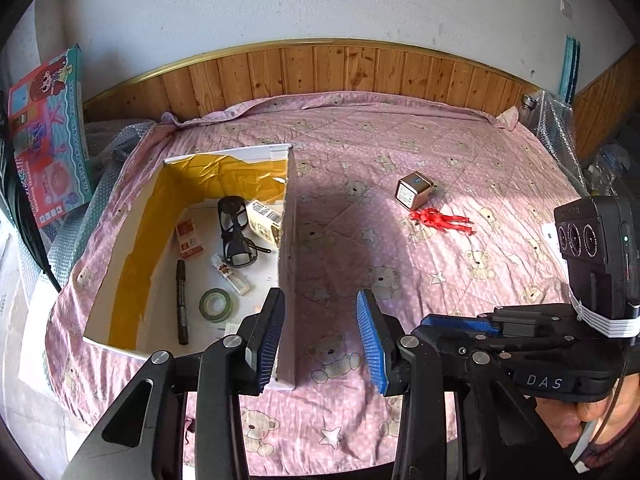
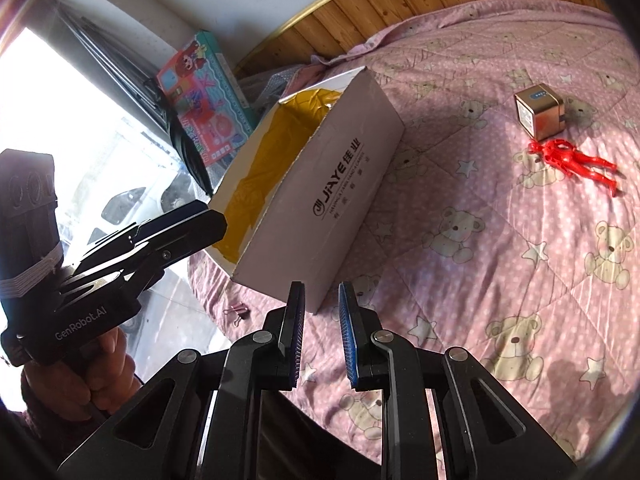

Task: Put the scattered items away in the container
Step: 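Withdraw both open tools from the box toward the metal tin and red figure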

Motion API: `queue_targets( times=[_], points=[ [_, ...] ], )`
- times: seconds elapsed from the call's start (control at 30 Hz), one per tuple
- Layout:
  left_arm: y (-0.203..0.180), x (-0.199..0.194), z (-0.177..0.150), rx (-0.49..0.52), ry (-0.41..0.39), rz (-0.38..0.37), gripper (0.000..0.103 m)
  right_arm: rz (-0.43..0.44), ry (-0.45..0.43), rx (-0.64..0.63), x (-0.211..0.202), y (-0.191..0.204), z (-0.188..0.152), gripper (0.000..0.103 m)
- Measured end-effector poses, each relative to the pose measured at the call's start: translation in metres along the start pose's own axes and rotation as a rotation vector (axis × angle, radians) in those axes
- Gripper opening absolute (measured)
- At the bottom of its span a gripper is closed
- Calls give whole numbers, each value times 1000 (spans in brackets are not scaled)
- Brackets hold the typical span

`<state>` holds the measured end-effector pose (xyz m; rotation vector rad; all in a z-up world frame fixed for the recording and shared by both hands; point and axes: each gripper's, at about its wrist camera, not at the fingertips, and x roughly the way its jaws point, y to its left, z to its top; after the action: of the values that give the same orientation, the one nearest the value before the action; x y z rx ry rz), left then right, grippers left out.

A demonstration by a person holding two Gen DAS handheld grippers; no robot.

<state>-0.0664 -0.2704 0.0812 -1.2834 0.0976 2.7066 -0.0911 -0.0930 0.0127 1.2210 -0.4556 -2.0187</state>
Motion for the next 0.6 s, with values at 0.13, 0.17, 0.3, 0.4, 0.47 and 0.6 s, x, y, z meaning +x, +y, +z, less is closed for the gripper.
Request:
queue_targets(
  times=[0.13, 0.17, 0.3, 0.4, 0.47, 0.6],
  points=[
    [-20, 14, 4, 17, 16, -33, 39, -18, -5, 41, -6, -23, -1, 20],
    [-24, 17, 4, 20, 20, -42, 39, -22, -6, 50, -8, -28, -2, 20],
    [-40, 33, 6, 30, 45, -70, 39, -34, -14, 85, -13, -47, -2, 20],
    [-50, 44, 7, 38, 64, -86, 39, -46, -24, 110, -17, -62, 1, 20],
    [-57, 52, 8, 45, 78, -99, 39, -57, -32, 128, -21, -74, 4, 20],
    [-70, 69, 11, 60, 101, -119, 39, -98, -51, 154, -29, -99, 15, 20]
  ],
)
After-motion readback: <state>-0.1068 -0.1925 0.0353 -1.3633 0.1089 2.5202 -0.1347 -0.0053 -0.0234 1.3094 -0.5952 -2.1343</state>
